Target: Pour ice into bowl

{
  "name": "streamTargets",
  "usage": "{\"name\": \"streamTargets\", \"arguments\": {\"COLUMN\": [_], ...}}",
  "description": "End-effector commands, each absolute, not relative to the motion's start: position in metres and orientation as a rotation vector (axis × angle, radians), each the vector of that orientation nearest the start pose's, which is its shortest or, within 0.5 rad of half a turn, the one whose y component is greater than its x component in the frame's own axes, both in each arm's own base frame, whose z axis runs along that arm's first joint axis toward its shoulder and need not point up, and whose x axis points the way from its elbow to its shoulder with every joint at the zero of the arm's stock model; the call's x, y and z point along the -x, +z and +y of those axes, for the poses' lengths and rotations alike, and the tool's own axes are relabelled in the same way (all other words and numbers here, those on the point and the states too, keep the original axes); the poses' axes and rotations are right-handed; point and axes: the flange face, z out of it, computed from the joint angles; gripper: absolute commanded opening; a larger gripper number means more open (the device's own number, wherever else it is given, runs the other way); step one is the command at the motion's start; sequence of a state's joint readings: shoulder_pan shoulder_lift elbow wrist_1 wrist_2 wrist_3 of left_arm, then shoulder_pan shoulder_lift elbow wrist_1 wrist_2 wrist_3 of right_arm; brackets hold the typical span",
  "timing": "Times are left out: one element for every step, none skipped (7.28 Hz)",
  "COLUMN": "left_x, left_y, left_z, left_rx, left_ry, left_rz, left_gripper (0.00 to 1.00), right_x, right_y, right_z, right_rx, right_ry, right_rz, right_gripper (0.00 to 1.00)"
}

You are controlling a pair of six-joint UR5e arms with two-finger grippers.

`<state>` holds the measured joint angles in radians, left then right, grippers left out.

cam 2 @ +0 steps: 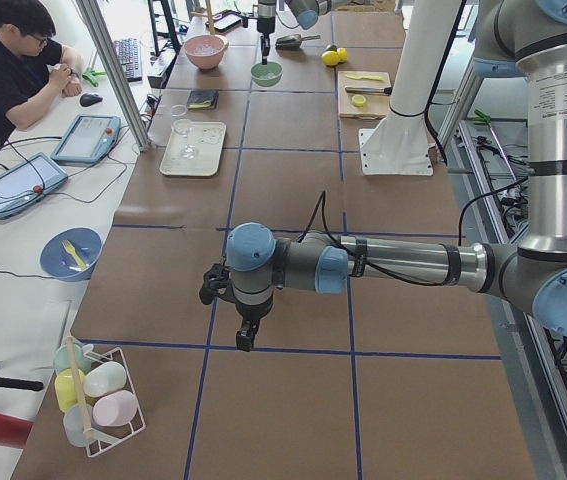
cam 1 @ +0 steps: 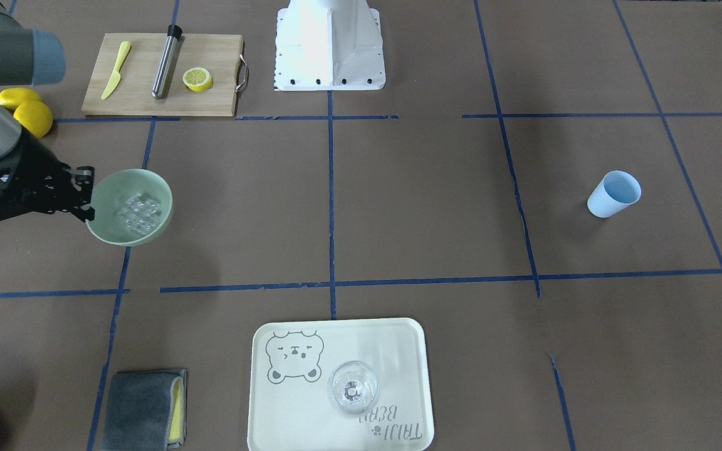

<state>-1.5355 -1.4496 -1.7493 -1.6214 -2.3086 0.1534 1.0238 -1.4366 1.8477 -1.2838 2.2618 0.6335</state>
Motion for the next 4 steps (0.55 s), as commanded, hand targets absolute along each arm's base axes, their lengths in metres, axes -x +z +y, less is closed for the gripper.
{"name": "streamTargets", "arguments": {"left_x": [0.051,0.05,0.05,0.05], "left_y": [0.623,0.623,0.623,0.623], "left_z": [-0.449,-0.449,-0.449,-0.449], "left_rx": [-0.15,-0.149,-0.149,-0.149], "left_ry": [0.219,0.221,0.221,0.221], "left_rz": [0.731,0.731,0.731,0.731], "left_gripper": [1.0,1.0,1.0,1.0], "right_x": [0.163,0.155,0.156,0.159], "right_y": [0.516,0.554,0.597,0.618], "right_z": [-0.446,-0.433,-0.434,-0.437], "right_rx": [-0.188,-0.207,-0.225,-0.233], "right_ry": [-0.167,-0.171,-0.176,-0.18], "right_rz": [-0.939,-0.949,-0.958,-0.96], "right_gripper": [0.0,0.0,0.0,0.0]}}
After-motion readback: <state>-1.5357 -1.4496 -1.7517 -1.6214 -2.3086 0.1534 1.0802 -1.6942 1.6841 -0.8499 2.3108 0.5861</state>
